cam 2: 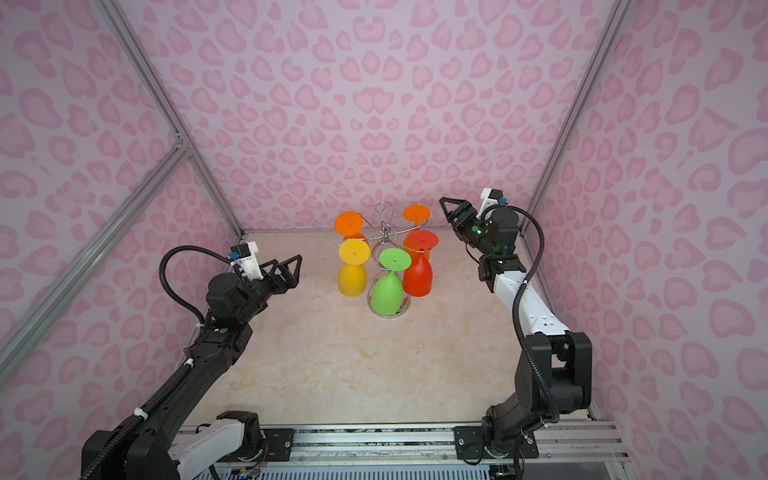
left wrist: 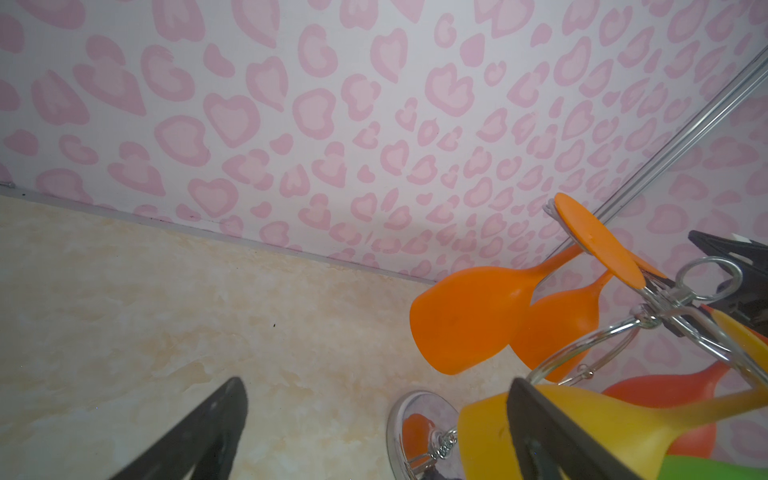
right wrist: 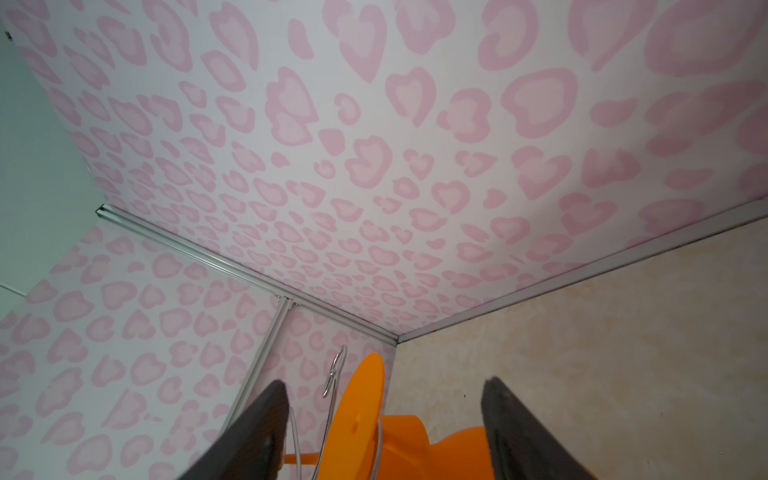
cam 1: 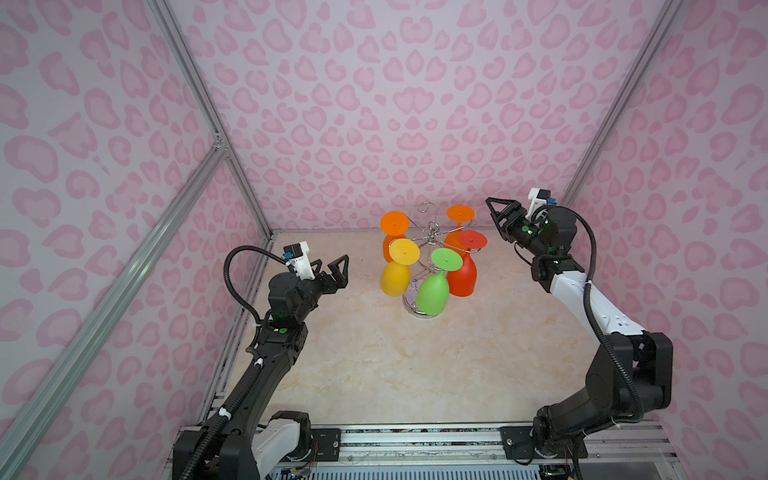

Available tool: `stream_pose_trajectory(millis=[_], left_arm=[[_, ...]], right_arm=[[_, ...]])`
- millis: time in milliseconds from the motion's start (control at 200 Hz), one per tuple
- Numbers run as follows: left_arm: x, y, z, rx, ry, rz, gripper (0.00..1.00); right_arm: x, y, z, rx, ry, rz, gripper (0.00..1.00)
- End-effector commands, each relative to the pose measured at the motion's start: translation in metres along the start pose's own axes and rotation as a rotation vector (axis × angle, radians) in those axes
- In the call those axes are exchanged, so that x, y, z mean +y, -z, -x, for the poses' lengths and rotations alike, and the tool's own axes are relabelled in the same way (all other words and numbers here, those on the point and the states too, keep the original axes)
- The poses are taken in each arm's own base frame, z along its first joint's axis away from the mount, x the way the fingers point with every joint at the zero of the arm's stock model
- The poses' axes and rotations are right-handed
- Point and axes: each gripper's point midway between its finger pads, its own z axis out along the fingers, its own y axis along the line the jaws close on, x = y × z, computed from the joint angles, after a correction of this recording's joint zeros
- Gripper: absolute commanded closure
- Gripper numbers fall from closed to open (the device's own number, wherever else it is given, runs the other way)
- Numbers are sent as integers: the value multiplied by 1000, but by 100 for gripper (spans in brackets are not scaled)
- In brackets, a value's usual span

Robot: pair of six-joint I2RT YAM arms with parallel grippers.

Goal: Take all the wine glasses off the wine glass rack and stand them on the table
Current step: 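Raise both arms toward the rack, right gripper reaching the farthest orange glass, then close the right gripper on the orange glass foot and lift it off the hook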

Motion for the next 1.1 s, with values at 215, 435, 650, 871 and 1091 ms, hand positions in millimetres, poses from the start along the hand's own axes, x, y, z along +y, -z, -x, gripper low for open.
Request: stream_pose_trajectory(millis=[215,435,650,871,1091], left_arm=[[-6,1,6,-17,-8,-18,1],[-4,3,5,-19,-12,-12,1],[-3,4,3,-17,-16,-5,1],[-1,4,1,-16,-15,0,1],[1,4,0,-16,-14,9,1]], right_arm=[[3,-27,-23,71,9,10,36],[5,-34,-33,102,12,11,46],[8,-34,-35,114,9,18,58],[9,-34,-38,131,8,18,66],[9,-34,-42,159,6,9,72]])
